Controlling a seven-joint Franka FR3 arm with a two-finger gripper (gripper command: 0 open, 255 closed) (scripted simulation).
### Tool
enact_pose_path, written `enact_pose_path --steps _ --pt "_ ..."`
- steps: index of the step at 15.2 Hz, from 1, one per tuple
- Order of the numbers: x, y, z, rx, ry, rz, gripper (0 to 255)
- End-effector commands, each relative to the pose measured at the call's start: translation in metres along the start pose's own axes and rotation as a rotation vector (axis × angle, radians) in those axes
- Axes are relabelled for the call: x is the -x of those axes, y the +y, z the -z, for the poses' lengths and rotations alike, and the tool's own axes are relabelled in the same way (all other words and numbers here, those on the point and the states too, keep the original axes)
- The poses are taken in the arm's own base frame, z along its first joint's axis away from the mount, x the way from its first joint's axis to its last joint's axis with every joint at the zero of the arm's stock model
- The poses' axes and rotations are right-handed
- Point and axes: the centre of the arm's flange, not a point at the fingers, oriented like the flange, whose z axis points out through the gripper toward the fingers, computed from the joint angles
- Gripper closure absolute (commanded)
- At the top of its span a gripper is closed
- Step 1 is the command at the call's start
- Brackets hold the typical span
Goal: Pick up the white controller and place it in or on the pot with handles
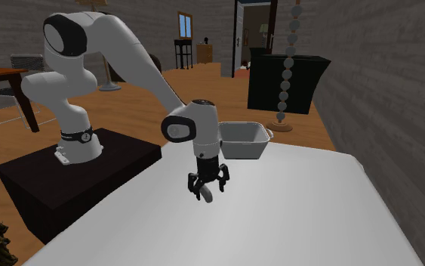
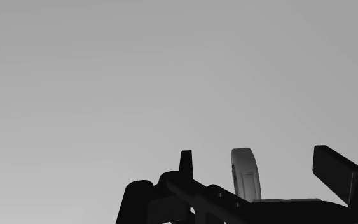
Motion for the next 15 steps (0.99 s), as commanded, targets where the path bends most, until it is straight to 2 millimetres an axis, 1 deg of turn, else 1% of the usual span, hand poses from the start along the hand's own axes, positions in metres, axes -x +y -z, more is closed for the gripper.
enact_pose_path --steps 1,6,7,15 --pt "0.0005 -0.0001 -0.002 0.0 0.0 0.0 0" --pt "0.0005 -0.0001 -0.0019 0.0 0.0 0.0 0" --pt "0.0005 -0.0001 -0.0019 0.0 0.0 0.0 255" --pt "0.0004 0.0 -0.002 0.0 0.0 0.0 255"
